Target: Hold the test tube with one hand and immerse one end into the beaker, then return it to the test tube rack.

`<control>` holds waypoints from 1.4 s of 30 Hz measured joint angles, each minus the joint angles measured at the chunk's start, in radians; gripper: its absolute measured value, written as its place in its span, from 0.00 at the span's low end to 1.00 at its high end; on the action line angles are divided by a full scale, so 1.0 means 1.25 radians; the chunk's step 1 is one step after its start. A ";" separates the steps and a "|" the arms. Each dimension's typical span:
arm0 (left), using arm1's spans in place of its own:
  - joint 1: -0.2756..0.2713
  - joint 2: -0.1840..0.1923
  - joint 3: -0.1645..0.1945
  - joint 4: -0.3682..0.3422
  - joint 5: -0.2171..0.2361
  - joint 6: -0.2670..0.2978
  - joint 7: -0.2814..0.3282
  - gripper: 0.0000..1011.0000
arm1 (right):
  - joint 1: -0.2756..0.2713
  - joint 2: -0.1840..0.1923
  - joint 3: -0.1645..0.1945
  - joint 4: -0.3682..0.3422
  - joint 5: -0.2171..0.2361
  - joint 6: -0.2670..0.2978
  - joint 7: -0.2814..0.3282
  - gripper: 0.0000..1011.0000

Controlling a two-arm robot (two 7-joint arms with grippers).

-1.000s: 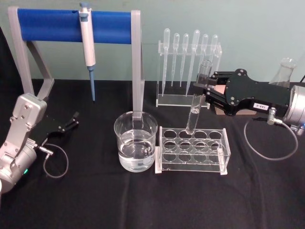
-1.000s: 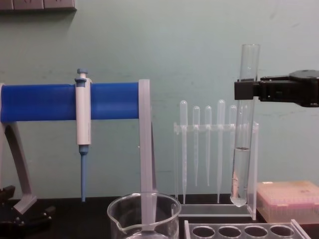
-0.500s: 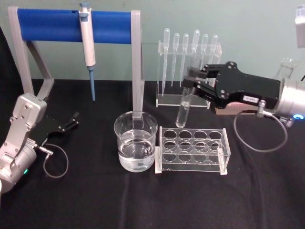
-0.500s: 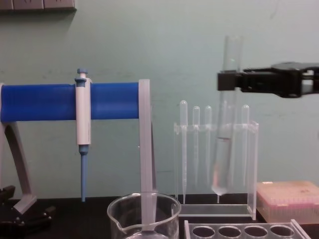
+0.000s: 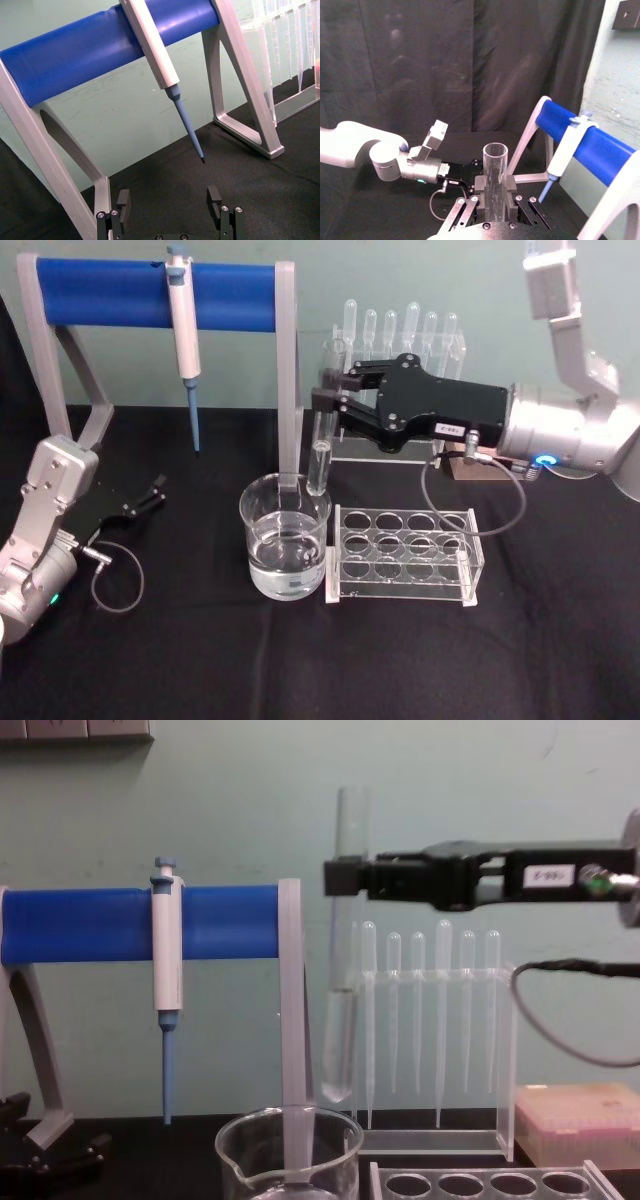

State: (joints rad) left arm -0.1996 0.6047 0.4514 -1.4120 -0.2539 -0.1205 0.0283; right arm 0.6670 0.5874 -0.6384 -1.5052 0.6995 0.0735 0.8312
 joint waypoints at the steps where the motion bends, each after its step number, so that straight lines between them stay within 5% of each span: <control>1: 0.000 0.000 0.000 0.000 0.000 0.000 0.000 0.99 | 0.005 -0.010 -0.008 0.012 -0.002 -0.004 0.003 0.24; 14: 0.000 0.000 0.000 0.000 0.000 0.000 0.000 0.99 | 0.010 -0.050 -0.055 0.075 -0.029 -0.037 0.026 0.24; 42: 0.000 0.000 0.000 0.000 0.000 0.000 0.000 0.99 | -0.020 -0.115 -0.075 0.201 -0.124 -0.142 0.043 0.24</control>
State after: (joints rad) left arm -0.1996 0.6047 0.4514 -1.4120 -0.2539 -0.1205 0.0283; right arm 0.6426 0.4440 -0.7323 -1.2545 0.5445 -0.1038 0.8855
